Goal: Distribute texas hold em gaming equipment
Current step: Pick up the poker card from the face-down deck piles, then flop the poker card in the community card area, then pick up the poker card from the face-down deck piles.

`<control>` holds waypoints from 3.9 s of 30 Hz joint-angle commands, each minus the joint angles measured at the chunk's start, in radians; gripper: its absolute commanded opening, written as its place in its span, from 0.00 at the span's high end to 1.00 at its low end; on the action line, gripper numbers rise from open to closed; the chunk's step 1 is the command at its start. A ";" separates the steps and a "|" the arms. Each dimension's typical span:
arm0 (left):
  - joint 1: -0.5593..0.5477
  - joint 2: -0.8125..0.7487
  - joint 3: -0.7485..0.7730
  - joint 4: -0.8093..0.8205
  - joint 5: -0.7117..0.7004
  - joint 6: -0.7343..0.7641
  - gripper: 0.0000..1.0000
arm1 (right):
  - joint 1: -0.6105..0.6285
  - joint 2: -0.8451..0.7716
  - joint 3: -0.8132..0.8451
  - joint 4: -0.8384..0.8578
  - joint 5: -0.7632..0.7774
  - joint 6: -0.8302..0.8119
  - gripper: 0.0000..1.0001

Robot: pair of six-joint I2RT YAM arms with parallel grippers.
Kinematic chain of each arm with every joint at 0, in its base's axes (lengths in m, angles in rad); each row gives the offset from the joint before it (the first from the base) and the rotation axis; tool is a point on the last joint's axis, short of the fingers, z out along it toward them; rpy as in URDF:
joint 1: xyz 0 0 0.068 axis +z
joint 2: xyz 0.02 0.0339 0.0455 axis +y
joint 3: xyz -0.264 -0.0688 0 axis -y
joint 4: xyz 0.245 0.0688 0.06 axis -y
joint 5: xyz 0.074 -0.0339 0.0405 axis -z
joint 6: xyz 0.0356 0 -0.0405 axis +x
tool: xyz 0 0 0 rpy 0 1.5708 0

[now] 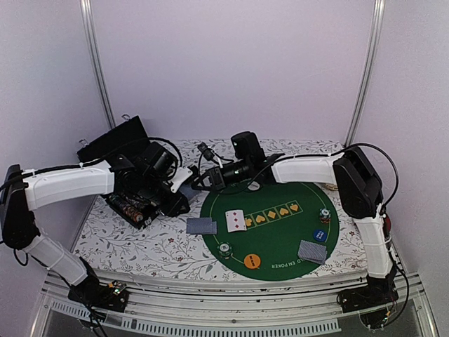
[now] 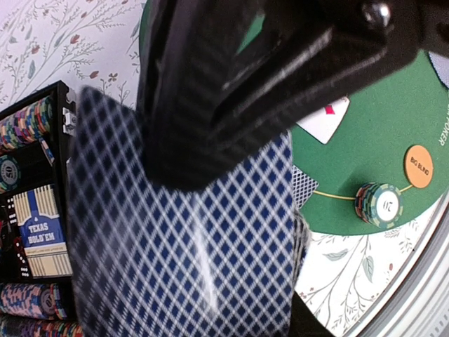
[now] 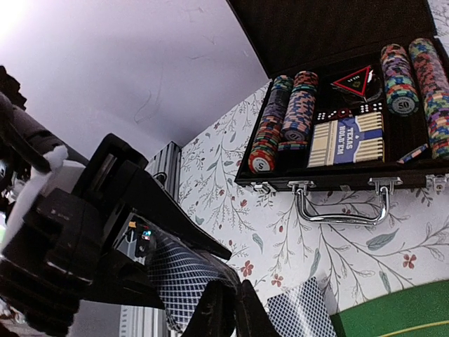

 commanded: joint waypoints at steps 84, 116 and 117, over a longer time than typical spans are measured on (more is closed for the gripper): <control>-0.006 -0.015 -0.013 -0.005 -0.026 0.018 0.60 | 0.096 -0.500 -0.789 -0.168 0.893 -1.328 0.54; -0.019 -0.017 0.001 0.007 0.015 0.005 0.60 | -0.020 -0.009 -0.057 0.185 -0.133 0.072 0.07; -0.018 -0.016 0.001 0.007 0.015 0.006 0.60 | -0.019 0.008 -0.042 0.184 -0.128 0.085 0.08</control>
